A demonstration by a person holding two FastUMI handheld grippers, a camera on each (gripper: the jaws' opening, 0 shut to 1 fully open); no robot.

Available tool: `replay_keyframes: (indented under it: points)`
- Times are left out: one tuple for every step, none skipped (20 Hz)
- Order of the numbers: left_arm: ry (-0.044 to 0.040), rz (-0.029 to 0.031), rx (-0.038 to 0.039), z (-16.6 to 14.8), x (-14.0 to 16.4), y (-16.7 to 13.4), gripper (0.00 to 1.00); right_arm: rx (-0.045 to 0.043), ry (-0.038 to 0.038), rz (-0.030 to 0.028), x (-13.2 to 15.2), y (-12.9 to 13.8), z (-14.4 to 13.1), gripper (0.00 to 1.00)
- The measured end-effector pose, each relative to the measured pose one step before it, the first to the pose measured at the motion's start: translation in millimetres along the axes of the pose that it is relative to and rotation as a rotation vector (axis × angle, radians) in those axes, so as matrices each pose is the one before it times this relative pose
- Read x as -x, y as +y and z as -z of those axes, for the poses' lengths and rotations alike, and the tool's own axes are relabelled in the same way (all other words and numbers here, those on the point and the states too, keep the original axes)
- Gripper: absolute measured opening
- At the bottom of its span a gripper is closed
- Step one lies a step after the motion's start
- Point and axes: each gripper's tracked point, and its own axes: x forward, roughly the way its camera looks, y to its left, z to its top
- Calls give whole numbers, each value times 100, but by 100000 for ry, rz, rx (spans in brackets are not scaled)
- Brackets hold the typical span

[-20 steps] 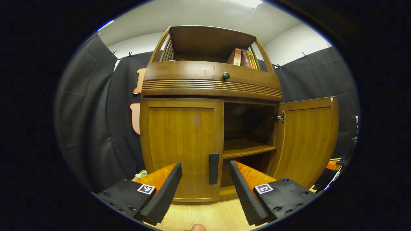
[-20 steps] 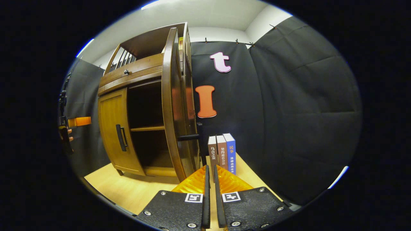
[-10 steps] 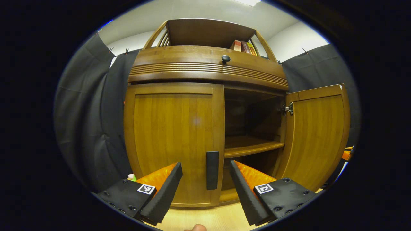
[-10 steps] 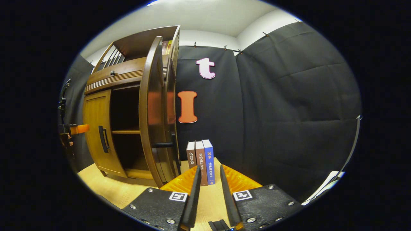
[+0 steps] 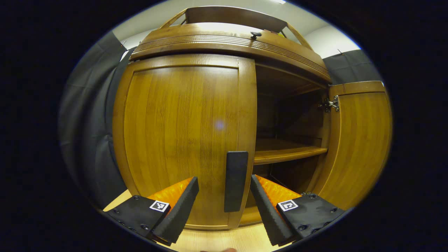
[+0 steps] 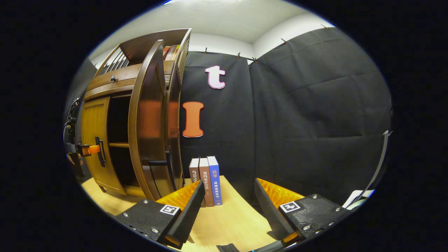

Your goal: Open the right door of the double-door shoe cabinet with the right hand, and open the left door with the left hand.

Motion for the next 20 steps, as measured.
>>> replay_keyframes:
  points:
    - [-256, -483, 569, 315, -459, 153, 96, 1825, -1262, 934, 31, -29, -260, 91]
    - [-190, 735, 659, 228, -292, -262, 94, 835, -1217, 572, 54, 8, -354, 91]
    - [566, -165, -243, 177, -224, 64, 93, -31, -868, 122, 36, 140, -195, 81]
    - [36, -225, -1436, 48, -353, 35, 92, -678, -614, 97, -27, 32, -108, 81]
    - [166, -807, -2237, 109, -269, 89, 91, -1119, -485, 194, -72, -17, -87, 91]
    - [560, -355, -2209, 152, -175, -31, 91, -1169, -319, 158, -121, -72, -26, 91]
    - [413, 39, -1150, 363, -133, -353, 91, -971, -208, 273, -142, -71, -50, 92]
    - [43, 503, -205, -110, -134, -11, 90, -730, -96, 348, -109, -53, 27, 86]
    - [108, 255, 185, -9, -189, -50, 86, -483, 31, 233, -12, -105, 41, 92]
    - [203, 72, 204, 157, -109, -75, 82, -193, 120, 76, 28, 20, 84, 92]
    - [1, 1751, 1353, 67, 20, -421, 78, 68, 445, -275, -78, 15, 93, 92]
    - [223, 1035, 593, 52, -82, -318, 73, -218, 356, -322, 69, 1, 25, 92]
    - [161, 778, -208, 88, 52, -211, 68, -419, 68, -178, 79, 44, -50, 92]
    - [-7, 1464, -89, -71, -31, -417, 63, -247, 19, -176, 126, -8, -133, 92]
    - [-77, 876, -100, 83, 31, -382, 58, -40, -12, -120, 61, 86, -37, 92]
    - [181, -614, -1321, -64, 17, 5, 50, 164, 45, -70, 34, 3, -18, 92]
    - [-120, -43, -1097, 130, 141, 114, 42, 125, 52, -129, 91, 132, -61, 92]
    - [-75, 3, -619, 37, 131, -93, 40, -72, -13, -238, 49, 34, -46, 92]
    - [-49, -211, 465, 81, 118, 74, 40, -238, -111, -115, 167, 39, -125, 92]
    - [570, 40, 590, -5, -6, -83, 37, -102, -120, 65, 151, -16, -177, 92]
